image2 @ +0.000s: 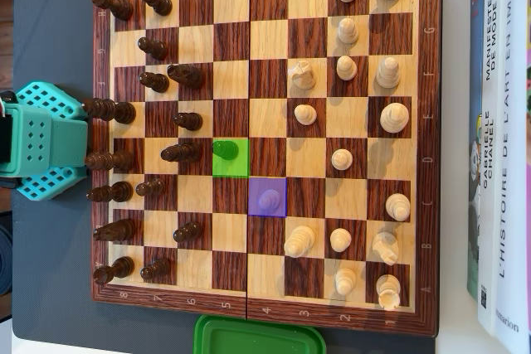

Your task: Play chess

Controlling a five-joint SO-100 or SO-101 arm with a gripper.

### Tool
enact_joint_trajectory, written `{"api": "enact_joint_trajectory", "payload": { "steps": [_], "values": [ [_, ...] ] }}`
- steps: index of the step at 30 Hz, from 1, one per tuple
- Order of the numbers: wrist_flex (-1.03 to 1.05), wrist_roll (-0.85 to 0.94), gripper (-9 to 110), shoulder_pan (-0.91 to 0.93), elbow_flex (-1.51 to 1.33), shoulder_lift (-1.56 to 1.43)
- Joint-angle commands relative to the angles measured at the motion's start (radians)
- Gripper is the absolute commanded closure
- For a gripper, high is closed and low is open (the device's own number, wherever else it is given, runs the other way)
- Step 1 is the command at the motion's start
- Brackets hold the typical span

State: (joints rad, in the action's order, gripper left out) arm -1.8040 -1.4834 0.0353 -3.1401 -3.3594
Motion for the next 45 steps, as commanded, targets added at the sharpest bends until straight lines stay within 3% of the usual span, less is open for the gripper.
{"api": "enact_joint_trajectory", "payload": {
  "steps": [1,23,39,45],
  "values": [
    [-0.002,-0.005,89,-0.006,-0.018,0.012],
    [0.014,0.003,89,-0.008,-0.018,0.015],
    [0.334,-0.003,89,-0.009,-0.002,0.014],
    [0.589,0.005,89,0.003,0.123,0.014]
  ]
}}
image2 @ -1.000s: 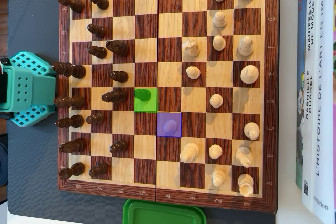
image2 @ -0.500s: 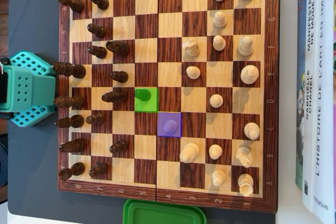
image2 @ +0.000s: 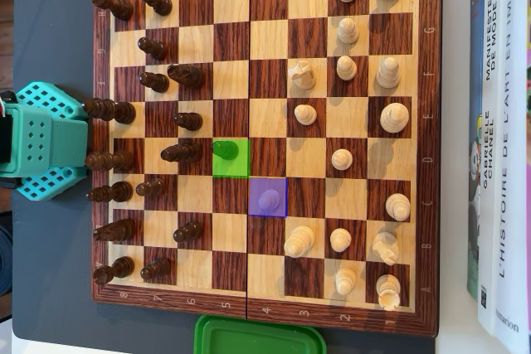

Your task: Play chess

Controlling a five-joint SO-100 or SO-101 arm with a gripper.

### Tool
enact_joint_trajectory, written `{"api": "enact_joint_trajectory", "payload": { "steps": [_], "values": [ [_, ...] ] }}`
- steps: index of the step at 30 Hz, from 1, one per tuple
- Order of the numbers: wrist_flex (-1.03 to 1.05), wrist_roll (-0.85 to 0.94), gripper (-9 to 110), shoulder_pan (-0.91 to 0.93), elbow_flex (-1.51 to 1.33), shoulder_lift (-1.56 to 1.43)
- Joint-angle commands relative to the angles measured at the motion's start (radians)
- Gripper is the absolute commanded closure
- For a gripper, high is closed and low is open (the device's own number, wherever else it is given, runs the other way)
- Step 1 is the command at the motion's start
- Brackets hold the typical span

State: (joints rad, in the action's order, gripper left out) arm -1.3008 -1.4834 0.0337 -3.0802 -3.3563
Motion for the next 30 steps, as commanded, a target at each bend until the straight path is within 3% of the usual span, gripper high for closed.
{"api": "enact_joint_trajectory", "payload": {
  "steps": [1,11,18,23,30],
  "values": [
    [0.14,0.005,89,0.003,0.08,0.011],
    [0.712,0.009,89,0.005,0.252,0.017],
    [1.175,0.17,89,0.005,0.434,0.018],
    [1.466,0.181,89,-0.006,0.512,0.023],
    [1.89,0.183,89,-0.046,0.709,0.236]
  ]
}}
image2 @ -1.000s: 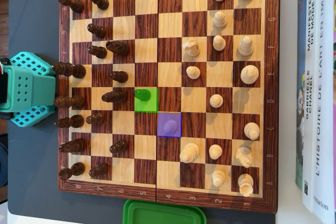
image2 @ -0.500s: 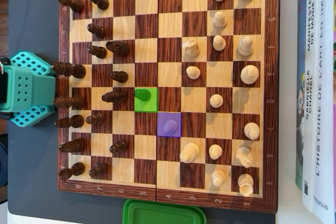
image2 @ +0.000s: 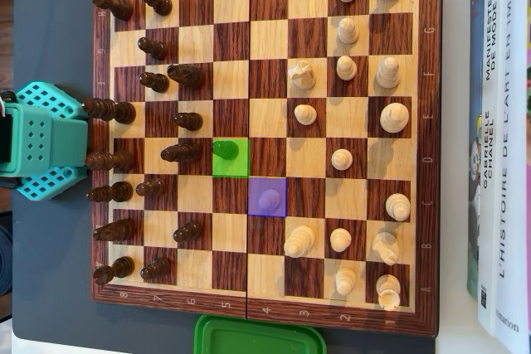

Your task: Play chess

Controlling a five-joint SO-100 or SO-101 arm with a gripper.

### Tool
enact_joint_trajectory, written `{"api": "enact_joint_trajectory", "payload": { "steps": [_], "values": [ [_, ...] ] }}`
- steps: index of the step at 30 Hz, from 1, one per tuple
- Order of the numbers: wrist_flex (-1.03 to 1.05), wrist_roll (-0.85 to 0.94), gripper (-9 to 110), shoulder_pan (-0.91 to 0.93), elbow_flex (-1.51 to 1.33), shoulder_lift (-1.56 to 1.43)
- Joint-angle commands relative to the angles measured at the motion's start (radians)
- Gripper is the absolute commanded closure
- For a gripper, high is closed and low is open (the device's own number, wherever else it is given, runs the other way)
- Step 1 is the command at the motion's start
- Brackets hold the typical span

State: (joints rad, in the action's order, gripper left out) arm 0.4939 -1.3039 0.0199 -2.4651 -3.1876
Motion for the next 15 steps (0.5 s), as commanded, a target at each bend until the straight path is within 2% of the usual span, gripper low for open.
{"api": "enact_joint_trajectory", "payload": {
  "steps": [1,15],
  "values": [
    [0.147,0.003,89,-0.046,0.129,0.114],
    [0.62,-0.005,89,-0.052,0.342,0.503]
  ]
}}
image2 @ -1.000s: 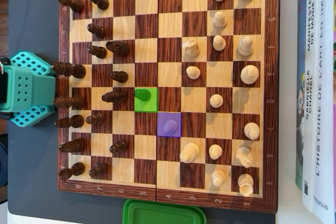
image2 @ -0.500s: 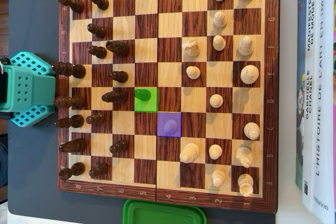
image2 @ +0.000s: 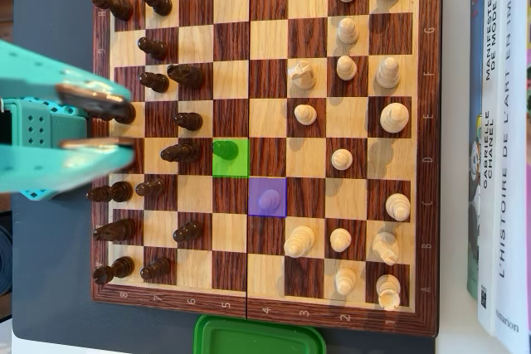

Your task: Play chess

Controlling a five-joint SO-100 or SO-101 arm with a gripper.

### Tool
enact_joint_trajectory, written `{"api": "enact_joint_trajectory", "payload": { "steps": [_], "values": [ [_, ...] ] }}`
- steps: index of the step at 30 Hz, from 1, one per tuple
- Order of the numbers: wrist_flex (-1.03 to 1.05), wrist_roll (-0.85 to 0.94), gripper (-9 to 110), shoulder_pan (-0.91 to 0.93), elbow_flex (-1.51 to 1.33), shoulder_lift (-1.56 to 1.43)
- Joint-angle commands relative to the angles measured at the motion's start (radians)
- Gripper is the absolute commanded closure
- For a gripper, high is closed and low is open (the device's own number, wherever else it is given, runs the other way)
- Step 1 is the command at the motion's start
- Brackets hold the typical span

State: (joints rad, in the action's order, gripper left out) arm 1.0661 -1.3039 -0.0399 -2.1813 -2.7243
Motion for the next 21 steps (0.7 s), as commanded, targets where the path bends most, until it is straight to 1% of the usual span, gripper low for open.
{"api": "enact_joint_trajectory", "payload": {
  "steps": [1,12,18,21],
  "values": [
    [0.072,-0.005,89,0.008,0.071,0.069],
    [0.284,-0.008,89,0.011,0.241,0.482],
    [0.393,-0.008,89,0.052,0.387,0.69],
    [0.407,-0.054,89,0.057,0.442,0.755]
  ]
}}
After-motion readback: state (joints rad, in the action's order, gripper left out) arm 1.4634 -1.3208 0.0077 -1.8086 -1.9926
